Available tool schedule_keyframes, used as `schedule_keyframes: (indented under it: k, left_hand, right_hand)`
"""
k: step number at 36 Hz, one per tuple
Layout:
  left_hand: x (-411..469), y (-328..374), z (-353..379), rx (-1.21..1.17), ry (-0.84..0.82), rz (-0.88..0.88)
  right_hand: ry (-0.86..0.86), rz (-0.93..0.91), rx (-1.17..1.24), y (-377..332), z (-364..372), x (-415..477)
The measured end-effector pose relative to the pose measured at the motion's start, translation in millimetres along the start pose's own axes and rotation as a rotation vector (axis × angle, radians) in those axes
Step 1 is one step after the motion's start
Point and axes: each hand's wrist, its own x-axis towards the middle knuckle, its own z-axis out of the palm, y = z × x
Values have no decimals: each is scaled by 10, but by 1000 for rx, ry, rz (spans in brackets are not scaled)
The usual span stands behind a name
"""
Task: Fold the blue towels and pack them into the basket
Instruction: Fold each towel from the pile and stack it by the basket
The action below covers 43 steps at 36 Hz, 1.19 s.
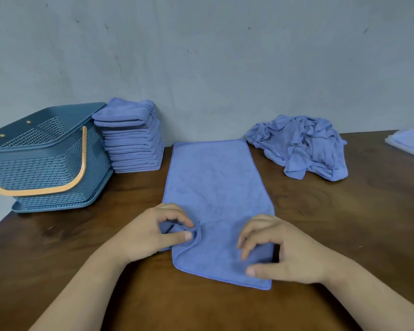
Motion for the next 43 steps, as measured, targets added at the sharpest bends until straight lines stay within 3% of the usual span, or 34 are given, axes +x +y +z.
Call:
schedule_keyframes:
  k: [10, 15, 21, 25, 31, 36, 40, 43]
  left_hand:
    - [80, 19, 130, 60, 29, -33]
    - [69, 23, 178, 77, -16, 14]
    - [80, 56, 138, -79, 31, 24]
    - [56, 120, 32, -373, 103, 39]
    - [-37, 187, -78, -832, 223, 91]
    - [-77, 200, -231, -935, 385, 71]
    - [-96, 224, -248, -916, 356, 22]
    - [-117, 225, -261, -909, 183, -22]
  right_hand:
    - [-209, 32, -111, -115, -27, -91]
    - [-198, 10, -163, -127, -11, -86]
    - [-34, 15, -161, -74, 15, -99]
    - [97, 96, 90, 1, -45, -114]
    - [439, 84, 380, 71, -147, -122]
    - [640, 105, 647, 48, -254, -98]
    - [680, 148, 709, 0, -287, -77]
    - [666, 160, 708, -35, -284, -68]
